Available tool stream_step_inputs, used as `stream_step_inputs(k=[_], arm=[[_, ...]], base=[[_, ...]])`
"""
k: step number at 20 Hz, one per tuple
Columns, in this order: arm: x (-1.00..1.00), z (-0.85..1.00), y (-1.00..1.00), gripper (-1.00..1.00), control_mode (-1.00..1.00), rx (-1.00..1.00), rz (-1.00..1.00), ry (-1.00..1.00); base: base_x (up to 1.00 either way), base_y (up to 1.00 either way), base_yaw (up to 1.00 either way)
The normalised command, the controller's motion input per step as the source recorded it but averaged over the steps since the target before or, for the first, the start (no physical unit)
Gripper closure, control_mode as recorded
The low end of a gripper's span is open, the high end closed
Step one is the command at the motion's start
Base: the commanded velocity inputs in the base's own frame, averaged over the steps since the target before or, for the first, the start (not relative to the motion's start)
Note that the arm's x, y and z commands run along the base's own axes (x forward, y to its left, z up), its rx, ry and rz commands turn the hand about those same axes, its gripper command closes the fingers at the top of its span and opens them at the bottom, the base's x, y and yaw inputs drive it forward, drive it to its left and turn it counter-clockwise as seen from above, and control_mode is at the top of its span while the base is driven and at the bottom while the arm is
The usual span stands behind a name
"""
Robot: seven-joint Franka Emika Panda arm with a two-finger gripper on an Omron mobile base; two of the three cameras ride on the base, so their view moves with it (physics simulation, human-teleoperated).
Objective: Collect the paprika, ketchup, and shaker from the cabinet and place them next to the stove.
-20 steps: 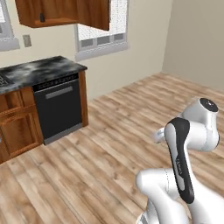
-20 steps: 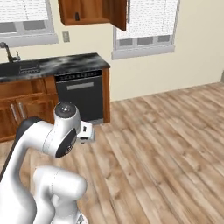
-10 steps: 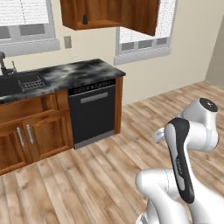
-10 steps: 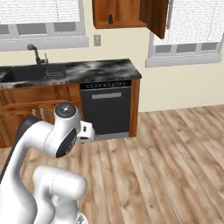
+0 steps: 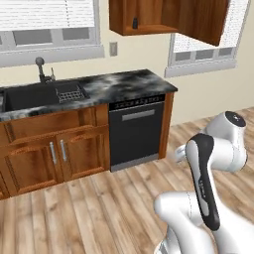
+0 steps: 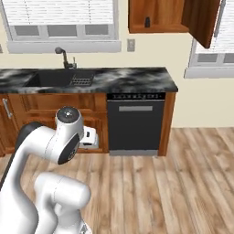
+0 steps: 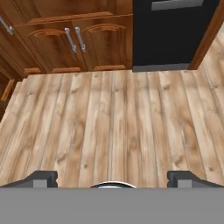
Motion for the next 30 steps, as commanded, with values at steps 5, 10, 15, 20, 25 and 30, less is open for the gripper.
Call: stream_step_inputs(k=[5, 10, 15, 20, 25, 30], arm=[[0.0, 0.0, 0.0, -1.0, 1.0, 0.0, 0.0, 0.0], [0.0, 0.0, 0.0, -1.0, 1.0, 0.0, 0.0, 0.0], [0.0, 0.0, 0.0, -1.0, 1.0, 0.0, 0.0, 0.0], [0.0, 0.0, 0.0, -1.0, 1.0, 0.0, 0.0, 0.0], [0.0, 0.0, 0.0, -1.0, 1.0, 0.0, 0.0, 0.0], [0.0, 0.0, 0.0, -1.0, 1.0, 0.0, 0.0, 0.0]], base=[[0.46, 0.0, 0.3], [0.43, -0.1, 0.25], [0.41, -0.38, 0.14], [0.41, -0.55, 0.01], [0.51, -0.54, -0.03], [0.61, -0.48, -0.04]])
